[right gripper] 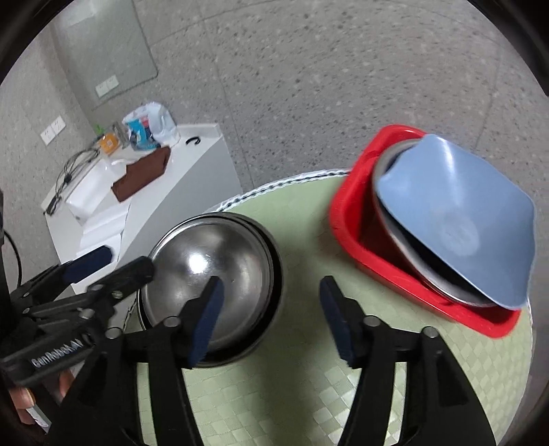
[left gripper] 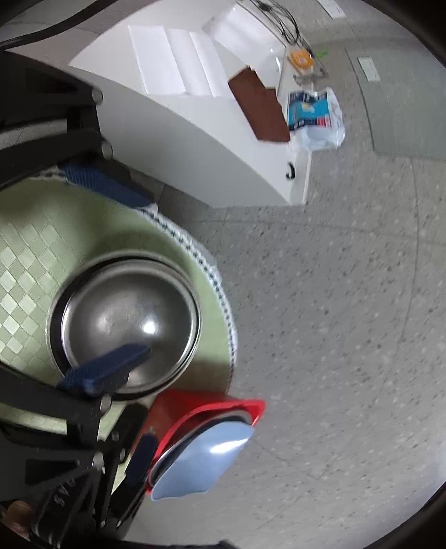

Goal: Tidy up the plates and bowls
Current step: 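Lower the steel bowl onto the bowl stack and open both grippers, then grasp the stacked steel bowls rim with both grippers and lift them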

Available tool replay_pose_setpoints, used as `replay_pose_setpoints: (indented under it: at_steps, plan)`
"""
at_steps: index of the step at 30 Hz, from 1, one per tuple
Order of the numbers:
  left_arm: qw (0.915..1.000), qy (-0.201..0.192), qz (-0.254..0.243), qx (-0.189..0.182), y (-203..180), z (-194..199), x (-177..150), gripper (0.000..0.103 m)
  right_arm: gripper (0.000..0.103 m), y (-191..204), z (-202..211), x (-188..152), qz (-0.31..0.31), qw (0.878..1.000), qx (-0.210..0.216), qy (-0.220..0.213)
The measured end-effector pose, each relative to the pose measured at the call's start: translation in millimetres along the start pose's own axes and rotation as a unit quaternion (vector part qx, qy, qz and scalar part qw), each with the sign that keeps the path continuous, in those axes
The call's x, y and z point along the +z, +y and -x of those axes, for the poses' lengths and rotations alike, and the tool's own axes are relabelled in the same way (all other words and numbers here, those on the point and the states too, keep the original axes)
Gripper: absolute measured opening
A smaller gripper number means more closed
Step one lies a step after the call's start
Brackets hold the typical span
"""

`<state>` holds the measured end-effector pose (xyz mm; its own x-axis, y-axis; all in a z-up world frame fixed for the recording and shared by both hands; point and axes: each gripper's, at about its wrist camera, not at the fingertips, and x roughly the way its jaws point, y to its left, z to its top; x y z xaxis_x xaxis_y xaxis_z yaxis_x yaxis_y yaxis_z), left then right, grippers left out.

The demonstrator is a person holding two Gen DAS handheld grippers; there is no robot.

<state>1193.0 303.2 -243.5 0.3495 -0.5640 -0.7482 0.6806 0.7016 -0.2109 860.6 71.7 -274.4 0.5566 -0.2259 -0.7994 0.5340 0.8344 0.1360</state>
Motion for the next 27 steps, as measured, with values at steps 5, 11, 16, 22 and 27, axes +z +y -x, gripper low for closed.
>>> replay_pose_setpoints:
  at_steps: [5, 11, 16, 22, 27]
  plan:
    - [0.9995, -0.006, 0.015, 0.026, 10.0, 8.3, -15.4, 0.09, 0.071, -14.2, 10.1, -7.2, -0.047, 0.999, 0.009, -0.004]
    - [0.9982, 0.034, 0.041, 0.026, 12.0, -12.4, -28.8, 0.091, 0.073, -22.5, -4.3, -18.4, -0.09, 0.995, 0.026, 0.019]
    - [0.9973, 0.056, 0.045, 0.02, 6.6, -35.4, -24.8, 0.091, 0.073, -19.0, -27.2, -24.4, -0.113, 0.992, 0.043, 0.041]
    - [0.9962, 0.075, 0.044, -0.008, 5.8, -59.9, -20.6, 0.073, 0.073, -25.8, -54.7, -27.0, -0.154, 0.984, 0.055, 0.065]
    - [0.9944, 0.083, 0.052, -0.04, 13.0, -76.6, -13.5, 0.044, 0.059, -29.6, -70.1, -26.5, -0.17, 0.979, 0.082, 0.08]
